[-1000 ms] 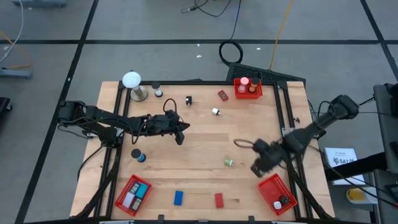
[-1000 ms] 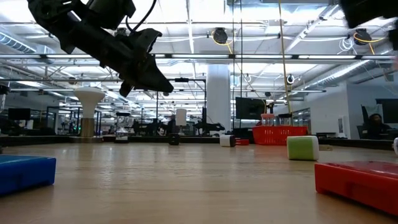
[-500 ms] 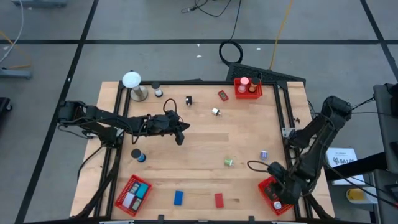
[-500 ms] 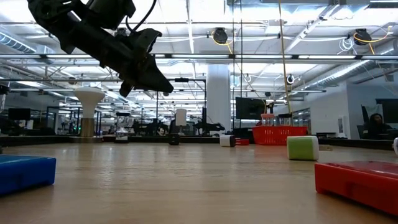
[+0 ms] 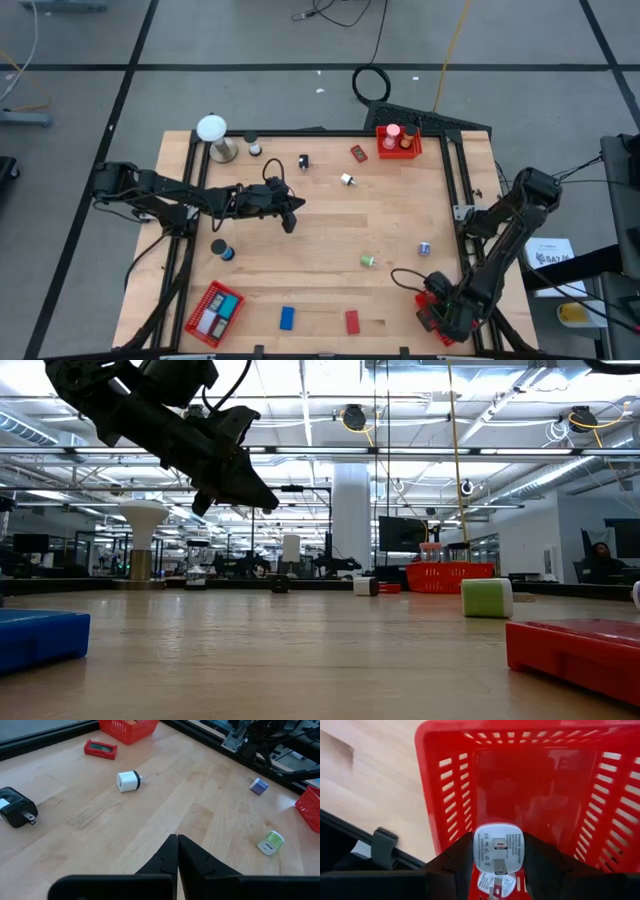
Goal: Pick & Place Office items
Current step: Put the pink charger adapter into the bottom right red basket, then put the blue charger adapter into the bottom right red basket
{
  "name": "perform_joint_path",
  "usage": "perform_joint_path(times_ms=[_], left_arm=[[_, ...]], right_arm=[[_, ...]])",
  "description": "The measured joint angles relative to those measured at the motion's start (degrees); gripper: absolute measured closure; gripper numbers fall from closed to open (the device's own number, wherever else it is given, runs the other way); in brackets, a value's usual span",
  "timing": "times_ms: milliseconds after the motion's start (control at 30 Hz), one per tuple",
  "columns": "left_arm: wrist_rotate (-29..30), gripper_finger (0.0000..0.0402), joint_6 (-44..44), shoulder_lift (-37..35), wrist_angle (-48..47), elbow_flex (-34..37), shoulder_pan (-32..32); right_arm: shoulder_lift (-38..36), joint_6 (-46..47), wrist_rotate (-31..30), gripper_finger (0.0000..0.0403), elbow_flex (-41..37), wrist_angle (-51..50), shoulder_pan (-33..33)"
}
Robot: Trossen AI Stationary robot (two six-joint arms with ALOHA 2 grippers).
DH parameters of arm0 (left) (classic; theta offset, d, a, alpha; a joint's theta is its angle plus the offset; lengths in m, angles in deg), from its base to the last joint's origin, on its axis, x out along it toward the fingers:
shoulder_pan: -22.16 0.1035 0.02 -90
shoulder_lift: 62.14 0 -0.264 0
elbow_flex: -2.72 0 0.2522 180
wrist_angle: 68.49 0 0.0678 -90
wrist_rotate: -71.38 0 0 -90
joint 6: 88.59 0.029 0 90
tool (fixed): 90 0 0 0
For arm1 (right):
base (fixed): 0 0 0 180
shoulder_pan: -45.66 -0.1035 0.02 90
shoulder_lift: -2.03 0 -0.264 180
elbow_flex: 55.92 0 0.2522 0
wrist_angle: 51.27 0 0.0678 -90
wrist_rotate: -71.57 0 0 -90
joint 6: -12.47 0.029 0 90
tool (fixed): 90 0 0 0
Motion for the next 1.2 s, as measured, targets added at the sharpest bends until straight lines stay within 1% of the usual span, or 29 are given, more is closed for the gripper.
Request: perform_joint_path(times_ms=[167,300,367,467,533,633,800,933,1033,1200], left_arm=[[0.0,0.0391,-0.1,0.0,0.0,0.0,0.0],[0.0,0.0399,-0.1,0.0,0.0,0.0,0.0],[0.0,0.0396,-0.1,0.0,0.0,0.0,0.0],[0.1,0.0391,-0.1,0.0,0.0,0.0,0.0],[0.1,0.0395,0.0,0.0,0.0,0.0,0.0],[0.1,0.0398,0.1,0.0,0.0,0.0,0.0],[1.1,0.0386,0.3,0.0,0.0,0.0,0.0],[1.1,0.0397,0.7,0.0,0.0,0.0,0.0],[1.1,0.0397,0.7,0.0,0.0,0.0,0.0],[1.1,0.0387,0.8,0.0,0.0,0.0,0.0]], right_arm=[[1.3,0.4,0.0,0.0266,0.0,0.4,-0.4],[1.6,0.6,-0.1,0.0257,0.0,2.1,-0.3],[1.7,0.6,0.0,0.0252,0.0,2.3,-0.3],[1.7,0.4,1.4,0.0249,0.0,2.6,-0.3],[1.7,0.1,2.7,0.0249,0.0,2.6,-0.3],[1.7,0.1,2.9,0.0244,0.0,2.5,-0.3],[1.7,0.4,3.0,0.0226,0.0,3.4,-0.3],[1.7,0.4,3.2,0.0206,0.0,4.3,-0.3],[1.6,0.2,4.6,0.0192,0.0,4.9,-0.3],[-3.0,0.8,4.3,0.018,0.0,4.4,0.0]])
